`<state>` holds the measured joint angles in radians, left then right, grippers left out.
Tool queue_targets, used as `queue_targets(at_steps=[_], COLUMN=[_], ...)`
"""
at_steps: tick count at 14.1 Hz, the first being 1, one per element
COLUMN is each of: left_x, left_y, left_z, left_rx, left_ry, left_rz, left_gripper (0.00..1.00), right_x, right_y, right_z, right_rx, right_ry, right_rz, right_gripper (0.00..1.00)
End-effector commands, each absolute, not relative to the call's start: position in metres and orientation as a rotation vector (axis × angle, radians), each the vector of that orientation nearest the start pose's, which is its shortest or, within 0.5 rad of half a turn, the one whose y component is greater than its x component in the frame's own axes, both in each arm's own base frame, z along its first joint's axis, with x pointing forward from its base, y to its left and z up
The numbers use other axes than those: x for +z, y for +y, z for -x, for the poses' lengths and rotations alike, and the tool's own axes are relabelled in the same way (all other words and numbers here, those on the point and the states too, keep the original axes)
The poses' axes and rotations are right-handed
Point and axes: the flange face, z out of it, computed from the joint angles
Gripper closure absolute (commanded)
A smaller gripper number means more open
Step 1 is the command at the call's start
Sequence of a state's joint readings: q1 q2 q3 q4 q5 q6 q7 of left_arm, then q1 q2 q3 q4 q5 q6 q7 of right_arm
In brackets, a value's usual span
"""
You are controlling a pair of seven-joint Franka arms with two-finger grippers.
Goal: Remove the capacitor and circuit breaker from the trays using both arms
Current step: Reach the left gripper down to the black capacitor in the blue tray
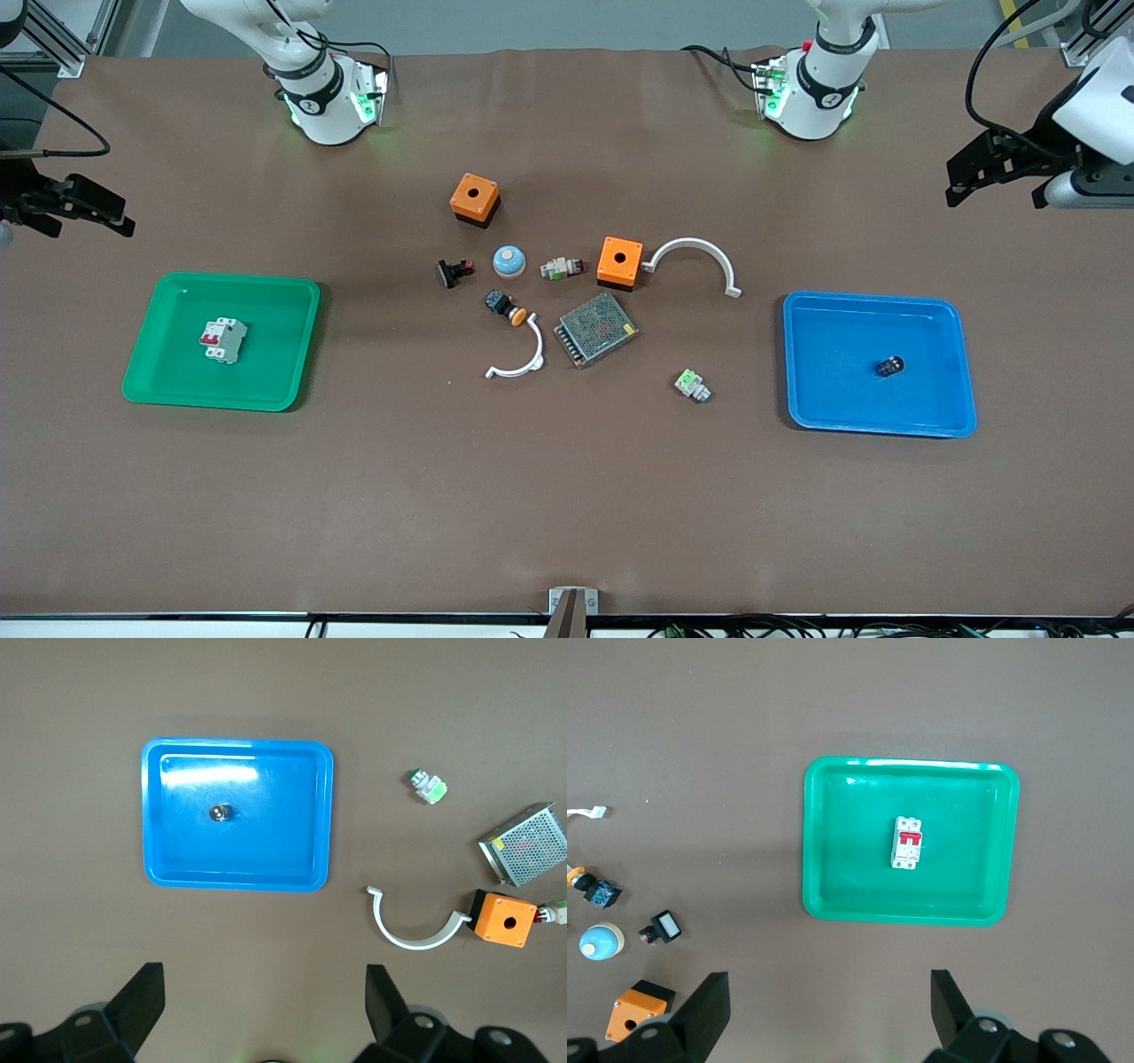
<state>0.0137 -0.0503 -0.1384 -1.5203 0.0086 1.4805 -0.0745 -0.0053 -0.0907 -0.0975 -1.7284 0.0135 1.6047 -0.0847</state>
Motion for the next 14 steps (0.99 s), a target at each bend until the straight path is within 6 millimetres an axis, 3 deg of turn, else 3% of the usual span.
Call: queue_targets(at_steps=[1,3,6,9,11,13,14], left_x=[0.669,0.663,0.615,0.537,0.488,0.441,0.417], left_y=[-0.066,-0.058,-0.047,-0.047,-0.044,-0.012,0.0], left_z=[-0.533,-0.538,-0.569,-0.612,-0.631,-0.64,-0.64], left_rx=[-0.019,-0.006,0.097,0.132,0.16,0.163,0.146], left_ry=[0.102,0.09,0.078,0.072,0.081,0.013,-0.013], left_rz=[3.107,3.078,3.055,3.018,3.013,3.035,3.045], left_gripper=[0.0,0.0,0.0,0.0,0.0,0.0,0.0], right_x=[0.603,0.603,0.603,0.606,0.615,0.612,0.598], right_y=[-0.054,-0.054,-0.053,-0.054,-0.054,-0.056,-0.062], right_z=[-0.514,-0.514,-0.514,-0.515,-0.518,-0.525,-0.531], right_rx=[0.044,0.044,0.041,0.046,0.031,0.043,0.079], right_ry=[0.015,0.015,0.012,0.014,0.019,0.035,0.05], right_rz=[3.107,3.107,3.108,3.108,3.116,3.12,3.122], right_gripper=[0.0,0.0,0.0,0.0,0.0,0.0,0.0])
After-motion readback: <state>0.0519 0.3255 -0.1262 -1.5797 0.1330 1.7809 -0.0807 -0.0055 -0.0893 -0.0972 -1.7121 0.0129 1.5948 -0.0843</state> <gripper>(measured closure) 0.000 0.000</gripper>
